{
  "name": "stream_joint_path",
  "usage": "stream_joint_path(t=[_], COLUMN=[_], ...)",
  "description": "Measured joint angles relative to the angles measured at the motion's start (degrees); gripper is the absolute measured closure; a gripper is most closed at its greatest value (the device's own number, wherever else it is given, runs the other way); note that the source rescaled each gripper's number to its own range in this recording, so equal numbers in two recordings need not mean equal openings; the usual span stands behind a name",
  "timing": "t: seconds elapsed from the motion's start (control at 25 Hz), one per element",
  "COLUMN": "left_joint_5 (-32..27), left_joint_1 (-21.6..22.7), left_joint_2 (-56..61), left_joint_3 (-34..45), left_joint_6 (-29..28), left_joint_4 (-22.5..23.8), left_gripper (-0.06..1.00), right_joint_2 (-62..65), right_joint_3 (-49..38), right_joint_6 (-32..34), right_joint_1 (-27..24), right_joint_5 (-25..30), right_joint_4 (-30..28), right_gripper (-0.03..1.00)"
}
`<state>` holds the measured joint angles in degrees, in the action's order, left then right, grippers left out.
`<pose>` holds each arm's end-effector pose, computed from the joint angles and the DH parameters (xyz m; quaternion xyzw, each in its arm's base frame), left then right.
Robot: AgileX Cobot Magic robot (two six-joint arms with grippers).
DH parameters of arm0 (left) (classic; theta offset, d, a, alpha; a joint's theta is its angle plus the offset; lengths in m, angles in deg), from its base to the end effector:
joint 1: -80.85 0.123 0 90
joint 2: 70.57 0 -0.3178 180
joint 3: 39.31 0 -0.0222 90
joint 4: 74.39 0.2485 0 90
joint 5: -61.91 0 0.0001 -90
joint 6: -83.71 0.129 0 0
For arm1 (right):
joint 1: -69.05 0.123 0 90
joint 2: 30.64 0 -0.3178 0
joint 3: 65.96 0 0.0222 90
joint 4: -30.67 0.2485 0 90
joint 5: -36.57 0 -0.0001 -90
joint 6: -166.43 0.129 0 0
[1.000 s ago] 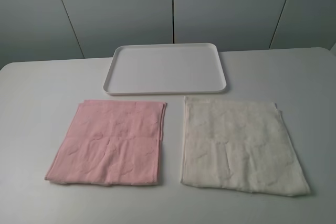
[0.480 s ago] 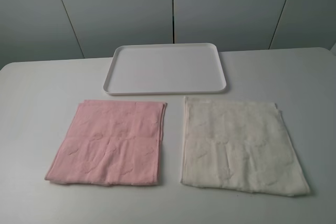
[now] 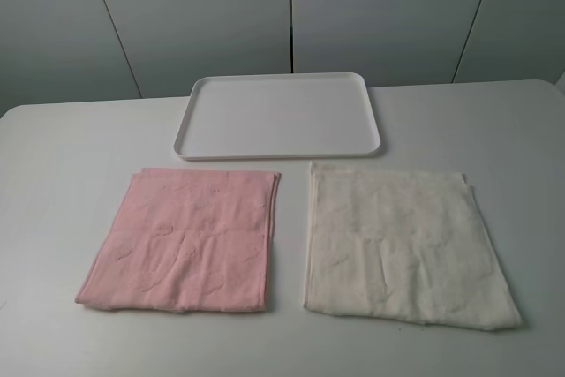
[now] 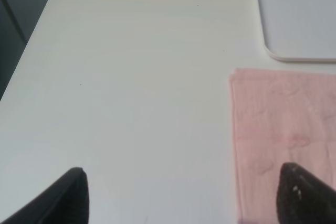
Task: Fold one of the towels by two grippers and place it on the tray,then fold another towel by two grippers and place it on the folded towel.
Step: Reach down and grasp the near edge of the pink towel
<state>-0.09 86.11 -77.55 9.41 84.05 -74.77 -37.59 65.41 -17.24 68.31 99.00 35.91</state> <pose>-0.0084 -0.0015 0.2599 -0.0366 0.8550 0.0220 0.5168 -0.0093 0.0106 0.2600 -0.0246 0.8560 0.0258 0.5158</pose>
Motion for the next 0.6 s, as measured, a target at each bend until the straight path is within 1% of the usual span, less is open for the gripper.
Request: stream_joint_path(t=[0.16,0.32,0.36,0.48,0.6], left_joint_5=[0.0,-0.11,-0.11,0.03,0.49], left_joint_1=[0.0,0.0,0.0,0.0,0.0], left_joint_2=[-0.04,-5.36,-7.7,-14.27,-21.72], left_joint_3=[-0.53,-3.6,-4.36,-6.43,-7.27], left_joint_6=[2.72,8.11,10.49,17.2,23.68], left_joint_4=[-0.59,-2.96,-3.26,-3.77,-3.97], left_gripper=[0.01,0.01,0.01,0.01,0.01], right_joint_2=[0.0,0.0,-0.72,-4.73,-10.26], right_joint_3=[0.0,0.11,0.6,2.49,3.11], right_joint_6=[0.0,0.0,0.0,-0.74,-5.06], right_joint_1=[0.0,0.0,0.0,0.0,0.0], right_joint_5=[0.0,-0.09,-0.09,-0.75,-1.92], right_joint_4=[0.12,0.34,0.79,4.57,9.11], right_gripper=[-0.03,-0.03,-0.03,-0.03,-0.03])
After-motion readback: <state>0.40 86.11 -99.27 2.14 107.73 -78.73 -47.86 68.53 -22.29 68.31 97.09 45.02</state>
